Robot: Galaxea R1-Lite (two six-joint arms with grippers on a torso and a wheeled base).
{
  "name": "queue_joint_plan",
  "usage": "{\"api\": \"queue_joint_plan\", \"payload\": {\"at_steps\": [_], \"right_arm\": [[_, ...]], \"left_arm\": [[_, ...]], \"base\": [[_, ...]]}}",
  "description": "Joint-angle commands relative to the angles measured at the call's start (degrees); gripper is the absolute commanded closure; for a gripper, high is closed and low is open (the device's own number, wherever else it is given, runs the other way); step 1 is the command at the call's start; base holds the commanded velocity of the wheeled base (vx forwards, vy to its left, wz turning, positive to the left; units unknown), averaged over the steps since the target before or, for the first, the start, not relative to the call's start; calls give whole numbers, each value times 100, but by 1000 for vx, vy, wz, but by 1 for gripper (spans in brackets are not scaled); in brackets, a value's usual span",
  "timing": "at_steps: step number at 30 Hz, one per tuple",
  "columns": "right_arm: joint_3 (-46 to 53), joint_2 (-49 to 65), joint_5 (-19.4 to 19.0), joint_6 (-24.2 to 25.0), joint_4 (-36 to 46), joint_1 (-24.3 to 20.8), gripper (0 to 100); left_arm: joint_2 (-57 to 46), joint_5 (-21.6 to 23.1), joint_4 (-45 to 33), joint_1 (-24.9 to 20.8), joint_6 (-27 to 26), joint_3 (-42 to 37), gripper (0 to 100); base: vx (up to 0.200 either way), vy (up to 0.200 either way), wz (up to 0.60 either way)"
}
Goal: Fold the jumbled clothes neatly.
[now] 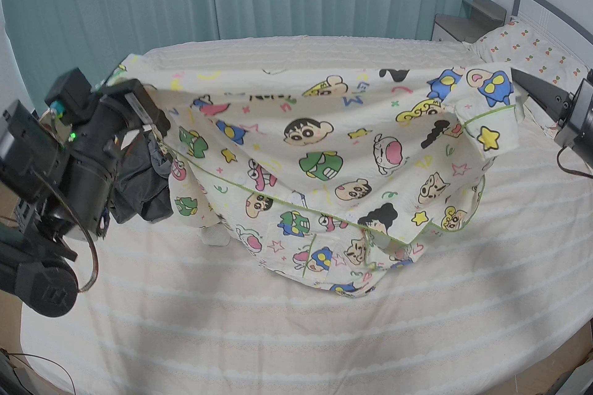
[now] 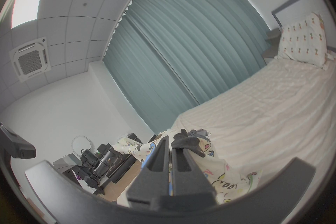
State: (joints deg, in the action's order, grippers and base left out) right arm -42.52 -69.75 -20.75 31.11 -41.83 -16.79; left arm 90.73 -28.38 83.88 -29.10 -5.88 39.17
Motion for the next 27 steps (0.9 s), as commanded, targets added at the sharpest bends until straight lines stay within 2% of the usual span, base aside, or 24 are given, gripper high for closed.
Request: {"api": "queue_joint_plan", "payload": {"at_steps": [1,5,7,10,17,27], "right_arm": [[-353,524,-8,-105,-1,-378,100],[-265,762,-8,-96,8,-677,100],[-142,849,1,-61,17,-826,100],[-46,885,-8,-61,17,-879,100],[60,885,-26,97,17,-905,100],[86,893,-35,150,25,-905,100]], "left_arm": [[-451,157,-215,-131,-151,522,100],[-873,184,-566,-237,-159,152,100],[-1163,184,-584,-448,-151,-375,100],[-1383,184,-636,-597,-142,-744,100],[-1902,157,-839,-571,-124,-1254,100],[-1910,113,-839,-439,-124,-1438,100]], "base": [[0,0,0],[0,0,0],[0,0,0],[0,0,0],[0,0,0],[-180,0,0]]}}
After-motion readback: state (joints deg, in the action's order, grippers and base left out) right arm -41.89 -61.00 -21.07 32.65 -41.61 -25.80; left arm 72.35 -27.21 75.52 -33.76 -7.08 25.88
